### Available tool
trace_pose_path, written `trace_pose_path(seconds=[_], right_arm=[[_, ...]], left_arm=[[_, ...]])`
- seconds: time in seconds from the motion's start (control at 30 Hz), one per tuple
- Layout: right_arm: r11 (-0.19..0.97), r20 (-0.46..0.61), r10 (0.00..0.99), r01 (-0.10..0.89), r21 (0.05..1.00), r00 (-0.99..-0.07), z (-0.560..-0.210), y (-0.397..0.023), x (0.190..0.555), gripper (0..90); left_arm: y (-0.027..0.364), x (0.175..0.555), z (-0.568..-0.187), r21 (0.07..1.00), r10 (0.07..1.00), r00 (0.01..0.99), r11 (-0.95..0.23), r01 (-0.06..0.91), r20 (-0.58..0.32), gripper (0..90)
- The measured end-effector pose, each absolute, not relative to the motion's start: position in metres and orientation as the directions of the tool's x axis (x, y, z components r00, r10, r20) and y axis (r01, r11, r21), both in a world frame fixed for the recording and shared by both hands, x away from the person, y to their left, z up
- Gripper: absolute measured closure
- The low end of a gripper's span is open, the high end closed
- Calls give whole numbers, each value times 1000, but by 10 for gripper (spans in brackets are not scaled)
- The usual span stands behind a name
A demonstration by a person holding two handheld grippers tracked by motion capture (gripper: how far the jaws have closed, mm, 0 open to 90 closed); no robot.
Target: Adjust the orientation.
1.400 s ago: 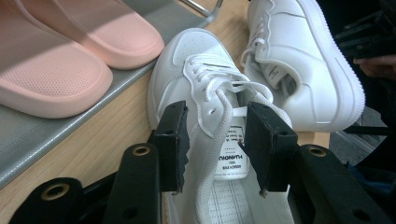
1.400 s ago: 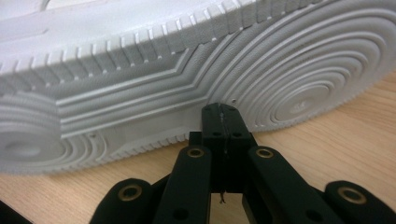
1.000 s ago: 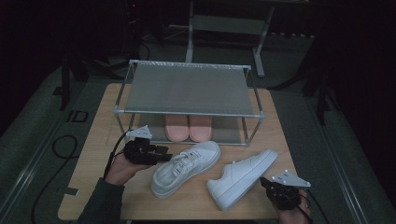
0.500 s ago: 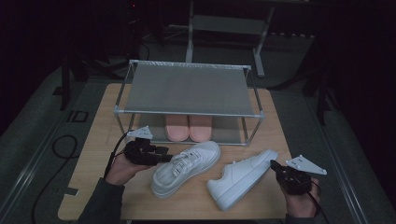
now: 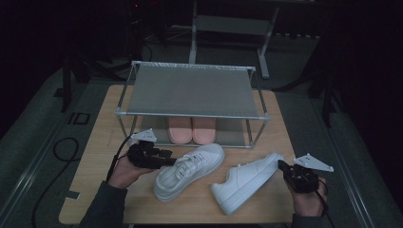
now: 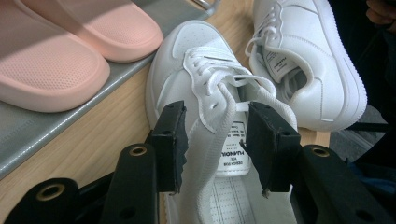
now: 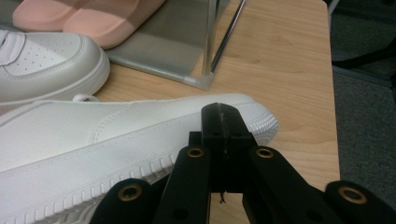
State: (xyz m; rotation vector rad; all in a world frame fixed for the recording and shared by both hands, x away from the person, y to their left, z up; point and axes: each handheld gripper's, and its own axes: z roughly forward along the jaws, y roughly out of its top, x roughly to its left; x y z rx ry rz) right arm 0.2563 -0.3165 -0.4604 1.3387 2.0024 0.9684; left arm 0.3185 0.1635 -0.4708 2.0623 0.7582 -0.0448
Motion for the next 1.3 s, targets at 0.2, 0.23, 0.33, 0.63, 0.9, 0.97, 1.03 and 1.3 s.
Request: trace_pose_path(seconds=[0.2,0.23,0.33,0.63,0.9,0.97,1.03,1.3], right_arm=[[244,-35,932,551,798,-361,-461,-325,247,900],[241,-32,933,553,798,-359,-461,-327,245,900],[237,-30,934,556,797,-356,-462,-331,241,900],[173,31,947,584,793,-321,-476,-356,218,900],[139,53,954,592,794,-295,-486,-365,212,900],[134,60,952,584,800,-302,-485,-365,214,900],[132,66,949,576,807,-309,-483,-364,217,900],[156,32,952,573,804,-304,-480,-360,226,900]], left_arm=[[163,319,-471,749,497,809,-396,532,-313,576],[163,319,-471,749,496,809,-395,532,-314,576],[163,319,-471,748,496,810,-396,532,-314,575],[161,320,-473,741,493,810,-404,537,-318,574],[156,321,-476,734,487,812,-414,539,-321,574],[155,321,-476,733,487,812,-415,539,-322,574],[155,321,-476,733,487,812,-416,539,-321,574],[159,320,-474,738,489,811,-407,538,-321,571]])
